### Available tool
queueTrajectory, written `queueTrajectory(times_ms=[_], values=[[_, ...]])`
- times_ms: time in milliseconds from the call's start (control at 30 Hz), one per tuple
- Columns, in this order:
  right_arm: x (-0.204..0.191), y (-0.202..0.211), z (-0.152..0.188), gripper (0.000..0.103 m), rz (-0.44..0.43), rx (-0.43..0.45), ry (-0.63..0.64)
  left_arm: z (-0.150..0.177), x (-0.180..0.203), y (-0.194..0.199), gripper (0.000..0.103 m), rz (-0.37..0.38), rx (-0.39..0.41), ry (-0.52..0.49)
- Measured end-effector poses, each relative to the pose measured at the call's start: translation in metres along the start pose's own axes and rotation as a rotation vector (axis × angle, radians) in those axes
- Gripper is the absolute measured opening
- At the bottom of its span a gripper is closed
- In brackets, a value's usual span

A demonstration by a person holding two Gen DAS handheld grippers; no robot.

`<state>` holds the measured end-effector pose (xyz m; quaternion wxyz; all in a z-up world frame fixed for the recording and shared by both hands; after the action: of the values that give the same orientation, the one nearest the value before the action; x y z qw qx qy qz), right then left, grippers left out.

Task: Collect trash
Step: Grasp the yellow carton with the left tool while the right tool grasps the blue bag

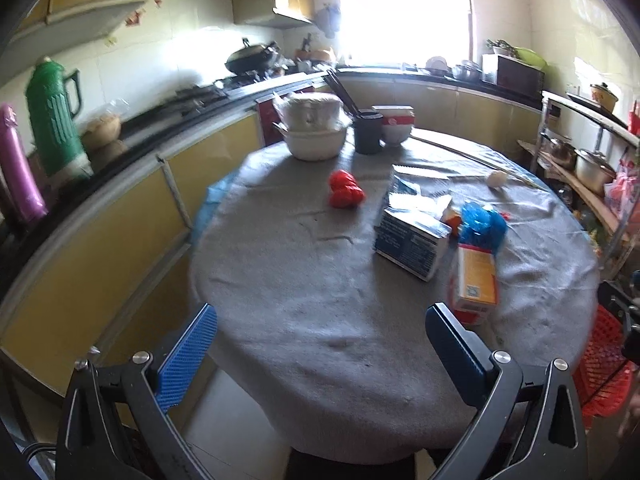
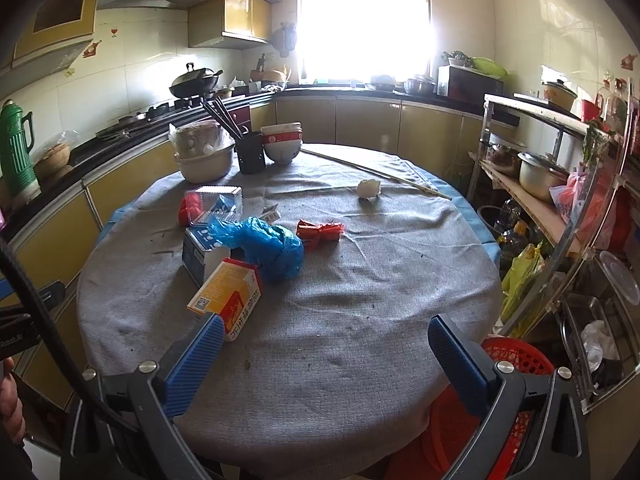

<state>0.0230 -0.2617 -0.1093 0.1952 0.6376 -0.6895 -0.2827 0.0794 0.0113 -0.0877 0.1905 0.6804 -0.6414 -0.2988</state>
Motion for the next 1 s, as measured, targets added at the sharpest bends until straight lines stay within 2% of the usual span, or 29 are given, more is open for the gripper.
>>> queueTrajectory(times_ms=[133,233,433,567,733,833,900,1000], values=[[0.012,-0.008,0.006,0.103,-0.007,-0.014,-0.033,0.003,0.017,-0.007,0.103,0.085,-0.05,0.006],[0.026,-0.014,0.011,0.103,-0.011,-0.018,-0.059,0.003,0.034,-0.014,0.103,0.118,-0.075,-0.014],[0.063,-0.023,0.021,0.103,0.008,-0.027,-0.135,0.004,0.095,-0.039,0.103,0.214,-0.157,-0.088],[0.095,-0.026,0.03,0.103,0.021,-0.03,-0.213,0.008,0.13,-0.061,0.103,0.256,-0.22,-0.116],[0.122,-0.029,0.039,0.103,0.016,-0.039,-0.295,0.011,0.161,-0.081,0.103,0.282,-0.254,-0.143],[0.129,-0.031,0.042,0.103,0.001,-0.039,-0.327,0.012,0.168,-0.087,0.082,0.302,-0.267,-0.142],[0.129,-0.034,0.041,0.103,-0.025,-0.037,-0.342,0.015,0.172,-0.092,0.05,0.313,-0.281,-0.159],[0.119,-0.041,0.036,0.103,-0.072,-0.04,-0.352,0.017,0.173,-0.092,0.049,0.335,-0.271,-0.163]])
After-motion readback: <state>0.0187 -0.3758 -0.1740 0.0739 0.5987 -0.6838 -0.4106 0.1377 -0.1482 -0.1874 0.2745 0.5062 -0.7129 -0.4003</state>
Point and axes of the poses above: each gripper's, at about its wrist camera, not at the fingertips, and y roughly against the way its jaws point, x to its right, z to its underside, the point moved 9 cm from there along -y, roughly the way its jaws point, and after that the axes turned 10 degrees about -z, right-handed, at the moved point
